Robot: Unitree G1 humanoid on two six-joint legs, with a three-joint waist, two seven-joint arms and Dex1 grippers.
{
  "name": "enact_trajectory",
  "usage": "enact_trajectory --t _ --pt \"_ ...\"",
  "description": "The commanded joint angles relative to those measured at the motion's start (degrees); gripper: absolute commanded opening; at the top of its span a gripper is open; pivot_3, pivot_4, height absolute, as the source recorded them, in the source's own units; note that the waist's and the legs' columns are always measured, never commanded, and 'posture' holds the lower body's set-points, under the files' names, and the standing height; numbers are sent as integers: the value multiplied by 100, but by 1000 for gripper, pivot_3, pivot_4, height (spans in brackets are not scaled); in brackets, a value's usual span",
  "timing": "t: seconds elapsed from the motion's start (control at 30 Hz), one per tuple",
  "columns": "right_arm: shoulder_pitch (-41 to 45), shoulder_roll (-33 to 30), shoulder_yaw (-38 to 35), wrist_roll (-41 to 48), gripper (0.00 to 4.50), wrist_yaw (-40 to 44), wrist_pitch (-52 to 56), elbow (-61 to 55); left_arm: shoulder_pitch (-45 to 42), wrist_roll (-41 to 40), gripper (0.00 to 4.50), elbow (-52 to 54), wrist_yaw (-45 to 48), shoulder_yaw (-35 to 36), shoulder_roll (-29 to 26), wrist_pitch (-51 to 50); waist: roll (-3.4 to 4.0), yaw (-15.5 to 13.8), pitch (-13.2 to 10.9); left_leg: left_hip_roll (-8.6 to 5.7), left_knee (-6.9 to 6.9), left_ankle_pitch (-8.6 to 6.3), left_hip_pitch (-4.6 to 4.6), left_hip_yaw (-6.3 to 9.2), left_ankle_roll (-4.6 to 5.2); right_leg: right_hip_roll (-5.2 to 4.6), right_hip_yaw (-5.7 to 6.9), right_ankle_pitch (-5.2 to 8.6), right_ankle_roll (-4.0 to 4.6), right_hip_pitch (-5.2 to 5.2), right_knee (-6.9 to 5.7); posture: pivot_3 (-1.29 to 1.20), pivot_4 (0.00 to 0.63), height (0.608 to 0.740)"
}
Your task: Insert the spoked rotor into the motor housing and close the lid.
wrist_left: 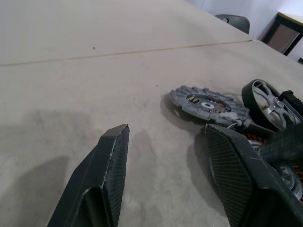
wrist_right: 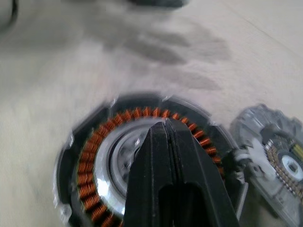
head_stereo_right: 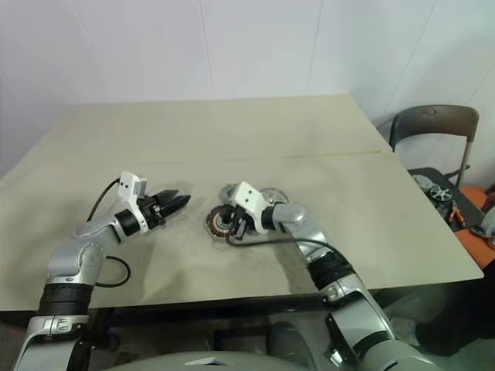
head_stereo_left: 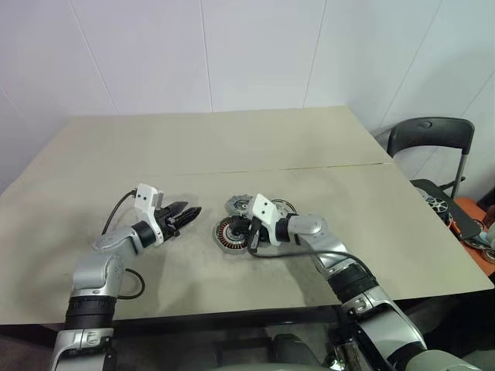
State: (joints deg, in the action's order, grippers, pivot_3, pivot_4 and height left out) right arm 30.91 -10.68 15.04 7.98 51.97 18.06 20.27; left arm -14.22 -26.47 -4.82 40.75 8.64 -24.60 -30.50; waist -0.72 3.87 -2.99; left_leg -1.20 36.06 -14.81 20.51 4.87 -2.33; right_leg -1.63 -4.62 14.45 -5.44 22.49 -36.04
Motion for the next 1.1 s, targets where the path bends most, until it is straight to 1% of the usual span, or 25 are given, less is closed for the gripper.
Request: enact_trajectory --t 0.03,0.2,0.37,0.4,0.5,0.7,0.83,0.97,1.1 --pt "210 -46 -143 236 27 123 276 -400 -56 -58 2724 215 -21 74 -22 72 1 -2 0 0 -2 0 3 -1 0 0 0 -1 -2 4 0 0 0 740" --pt "165 -117 -31 117 27 104 231 -384 -83 -71 2724 178 22 89 -53 73 1 5 -1 -2 -6 0 3 -8 0 1 3 4 0 4 2 0 0 740" --pt "261 -207 -578 569 27 -62 672 -632 -185 -181 2724 251 49 211 -127 19 0 4 -3 -2 -2 0 3 -12 0 1 2 9 3 2 2 0 0 740" --pt "248 -273 -579 546 27 -59 677 -716 -195 -191 2724 235 49 236 -146 17 0 -1 -3 -2 -1 0 4 -12 0 0 2 9 3 3 2 0 0 740" --pt "150 -390 -378 364 27 -10 528 -849 -172 -149 2724 173 64 222 -172 54 0 3 -3 -3 -3 0 5 -13 0 0 2 9 2 3 3 0 0 740" --pt "66 -155 69 99 27 -97 233 -830 -171 -138 2724 230 24 137 -103 18 0 13 -4 0 -6 0 3 -19 0 5 2 18 -11 6 1 0 0 740" --pt "-6 -24 234 19 27 -146 129 -746 -137 -136 2724 288 15 120 -87 -13 -1 -1 -5 -1 -4 0 5 -18 0 2 2 15 -11 5 2 0 0 740" --pt "-4 -38 446 -301 27 -229 -156 -386 -70 -127 2724 296 13 142 -95 -14 -3 3 -5 -4 2 0 8 -16 0 -3 1 12 -3 3 4 0 0 740" --pt "-90 -207 772 -903 27 -454 -705 208 -34 -124 2724 314 -11 149 -85 -13 -2 8 -5 -4 1 0 5 -18 0 -1 2 13 -1 2 3 0 0 740"
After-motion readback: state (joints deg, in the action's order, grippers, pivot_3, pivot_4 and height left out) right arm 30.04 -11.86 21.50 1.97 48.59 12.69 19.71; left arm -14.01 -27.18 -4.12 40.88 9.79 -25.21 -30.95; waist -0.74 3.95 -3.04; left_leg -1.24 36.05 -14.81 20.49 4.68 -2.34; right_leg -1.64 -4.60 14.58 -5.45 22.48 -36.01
